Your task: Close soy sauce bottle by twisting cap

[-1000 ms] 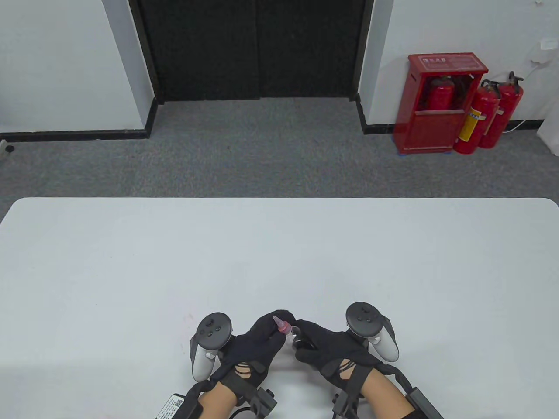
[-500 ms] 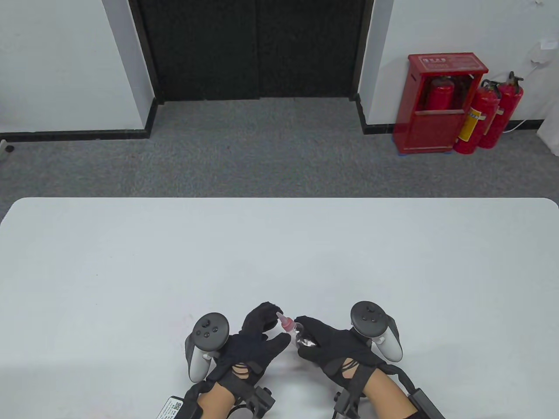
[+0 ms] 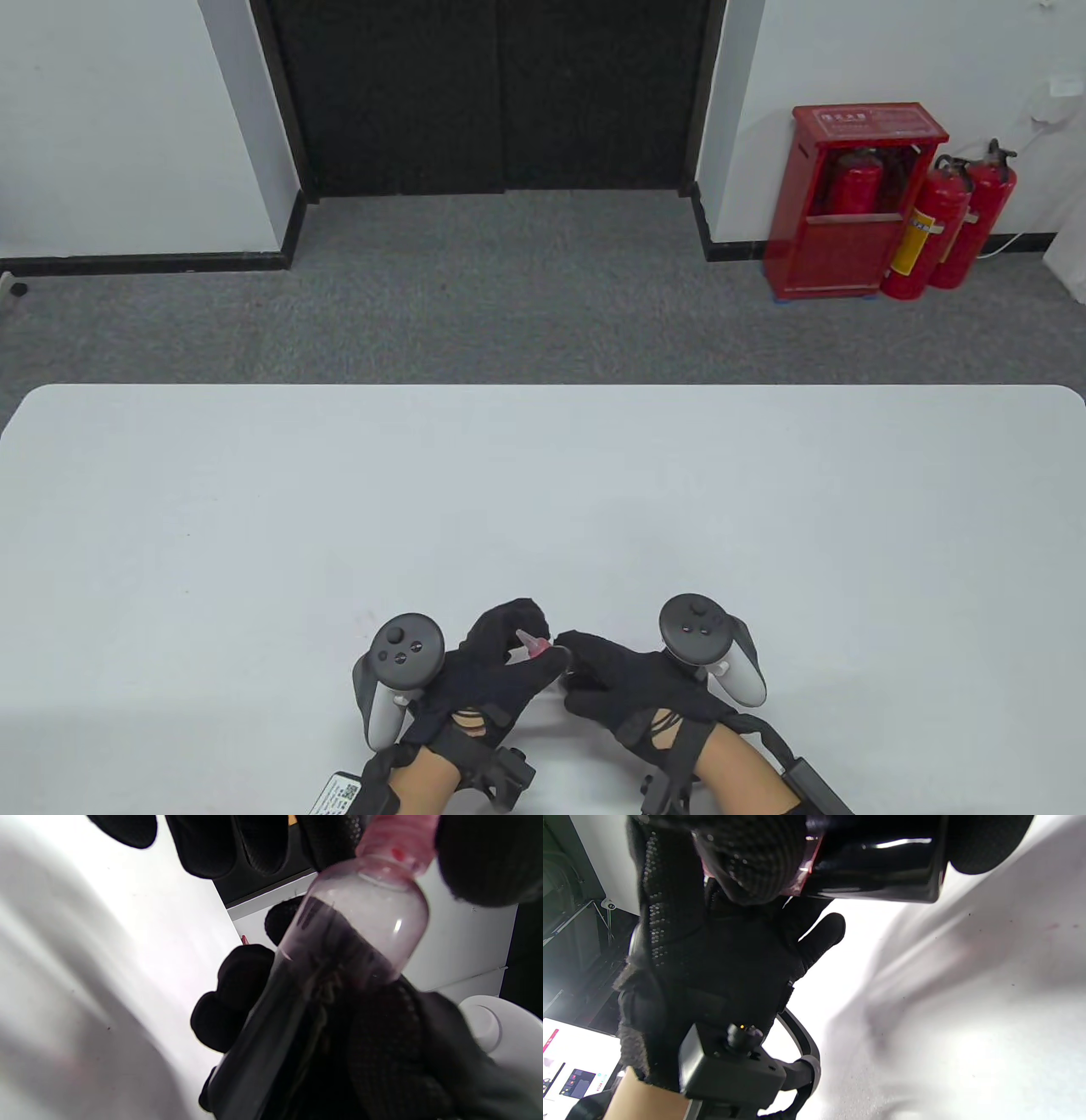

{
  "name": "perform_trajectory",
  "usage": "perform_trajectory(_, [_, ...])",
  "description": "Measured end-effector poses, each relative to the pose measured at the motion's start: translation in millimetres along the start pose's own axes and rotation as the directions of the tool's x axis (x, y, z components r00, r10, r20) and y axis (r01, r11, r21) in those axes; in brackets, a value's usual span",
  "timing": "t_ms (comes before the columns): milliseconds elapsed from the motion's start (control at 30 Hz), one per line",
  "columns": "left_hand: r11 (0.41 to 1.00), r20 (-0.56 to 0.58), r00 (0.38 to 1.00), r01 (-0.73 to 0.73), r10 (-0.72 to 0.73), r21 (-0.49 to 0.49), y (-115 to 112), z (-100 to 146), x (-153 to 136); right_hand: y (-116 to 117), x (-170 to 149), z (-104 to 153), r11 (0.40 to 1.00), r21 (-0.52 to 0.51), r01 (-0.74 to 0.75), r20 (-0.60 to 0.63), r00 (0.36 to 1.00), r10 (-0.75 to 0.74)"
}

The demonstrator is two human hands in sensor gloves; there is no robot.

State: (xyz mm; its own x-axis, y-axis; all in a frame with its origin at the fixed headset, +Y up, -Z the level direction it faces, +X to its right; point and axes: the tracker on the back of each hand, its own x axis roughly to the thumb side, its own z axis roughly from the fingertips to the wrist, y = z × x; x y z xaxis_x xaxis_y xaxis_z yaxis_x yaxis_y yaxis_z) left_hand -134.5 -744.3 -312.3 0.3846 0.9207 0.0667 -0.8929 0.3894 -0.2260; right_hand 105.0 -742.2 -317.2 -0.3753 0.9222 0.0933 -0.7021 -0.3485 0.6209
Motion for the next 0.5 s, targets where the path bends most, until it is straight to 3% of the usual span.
perform_trajectory(500, [0.997, -0.018, 0.997, -0.077, 0.077, -0.009, 0.3, -1.0, -3.2, 1.3, -1.6, -1.1, 0.998, 0.026, 0.05, -0.008, 0.999, -0.05])
